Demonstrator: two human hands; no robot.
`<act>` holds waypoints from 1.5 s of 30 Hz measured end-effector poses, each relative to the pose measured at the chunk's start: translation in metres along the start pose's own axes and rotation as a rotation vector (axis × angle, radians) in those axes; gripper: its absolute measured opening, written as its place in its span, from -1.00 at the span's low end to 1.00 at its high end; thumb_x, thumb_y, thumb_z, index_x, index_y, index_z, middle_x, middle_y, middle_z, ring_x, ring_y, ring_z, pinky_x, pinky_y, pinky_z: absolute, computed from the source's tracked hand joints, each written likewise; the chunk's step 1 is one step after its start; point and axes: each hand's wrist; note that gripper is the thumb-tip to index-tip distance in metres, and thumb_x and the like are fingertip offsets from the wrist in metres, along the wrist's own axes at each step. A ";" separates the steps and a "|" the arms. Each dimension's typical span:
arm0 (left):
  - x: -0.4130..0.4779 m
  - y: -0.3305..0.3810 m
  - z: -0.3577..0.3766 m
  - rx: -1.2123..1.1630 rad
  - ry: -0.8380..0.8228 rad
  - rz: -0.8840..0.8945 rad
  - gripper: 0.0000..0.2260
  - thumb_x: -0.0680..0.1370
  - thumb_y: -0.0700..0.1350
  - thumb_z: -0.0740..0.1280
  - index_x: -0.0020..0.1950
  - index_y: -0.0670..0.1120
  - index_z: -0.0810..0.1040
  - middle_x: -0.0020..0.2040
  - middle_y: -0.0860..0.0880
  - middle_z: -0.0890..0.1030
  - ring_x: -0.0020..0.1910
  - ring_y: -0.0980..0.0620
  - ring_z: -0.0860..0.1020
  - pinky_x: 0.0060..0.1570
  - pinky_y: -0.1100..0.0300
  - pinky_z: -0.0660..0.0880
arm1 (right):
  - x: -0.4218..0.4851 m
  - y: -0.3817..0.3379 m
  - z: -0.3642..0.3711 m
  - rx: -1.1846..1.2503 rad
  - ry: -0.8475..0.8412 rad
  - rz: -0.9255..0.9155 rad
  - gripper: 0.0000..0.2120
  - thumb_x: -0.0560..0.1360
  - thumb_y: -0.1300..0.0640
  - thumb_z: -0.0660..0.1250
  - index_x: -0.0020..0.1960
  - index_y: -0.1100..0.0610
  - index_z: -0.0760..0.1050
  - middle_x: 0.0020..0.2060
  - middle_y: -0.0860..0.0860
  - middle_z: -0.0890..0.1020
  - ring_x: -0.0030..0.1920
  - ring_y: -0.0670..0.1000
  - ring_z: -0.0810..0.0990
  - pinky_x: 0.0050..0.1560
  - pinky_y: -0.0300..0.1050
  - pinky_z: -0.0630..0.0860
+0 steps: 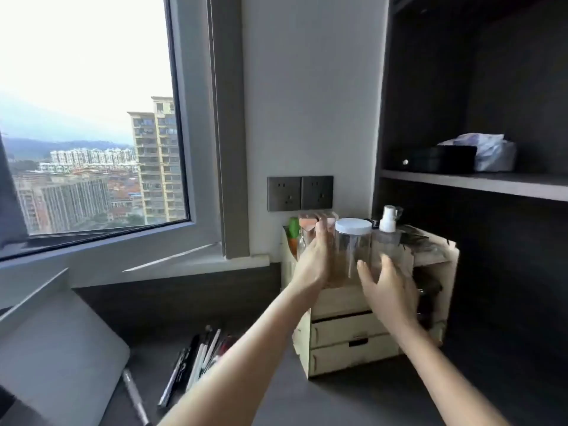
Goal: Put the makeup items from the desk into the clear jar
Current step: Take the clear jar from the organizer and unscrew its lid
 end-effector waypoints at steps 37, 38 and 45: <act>-0.186 -0.101 -0.182 0.581 0.307 0.393 -0.24 0.32 0.00 0.54 0.43 0.12 0.23 0.18 0.11 0.49 0.10 0.20 0.47 0.07 0.36 0.42 | -0.168 -0.127 0.024 0.798 -0.875 0.131 -0.61 0.53 -0.19 0.13 -0.02 0.06 0.59 -0.10 0.15 0.66 -0.15 -0.04 0.58 -0.08 -0.16 0.50; -0.191 -0.105 -0.185 0.696 0.316 0.432 -0.25 0.32 -0.02 0.54 0.42 0.12 0.24 0.17 0.09 0.50 0.08 0.18 0.48 0.08 0.28 0.44 | -0.168 -0.131 0.022 0.817 -0.874 0.163 -0.58 0.50 -0.24 0.11 0.04 0.05 0.55 -0.08 0.15 0.64 -0.18 -0.02 0.56 -0.14 -0.14 0.51; -0.216 -0.116 -0.177 1.186 0.461 0.430 -0.32 0.26 -0.11 0.39 0.35 -0.09 0.27 0.08 -0.14 0.56 -0.01 -0.17 0.56 -0.04 -0.05 0.52 | -0.188 -0.158 0.031 0.363 -0.540 -0.327 -0.61 0.50 -0.28 0.04 -0.02 -0.02 0.46 -0.17 -0.07 0.61 -0.13 0.02 0.57 -0.24 -0.16 0.40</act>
Point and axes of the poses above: each hand's wrist, its own x-axis towards the middle knuckle, its own z-axis out of the palm, y = z × x
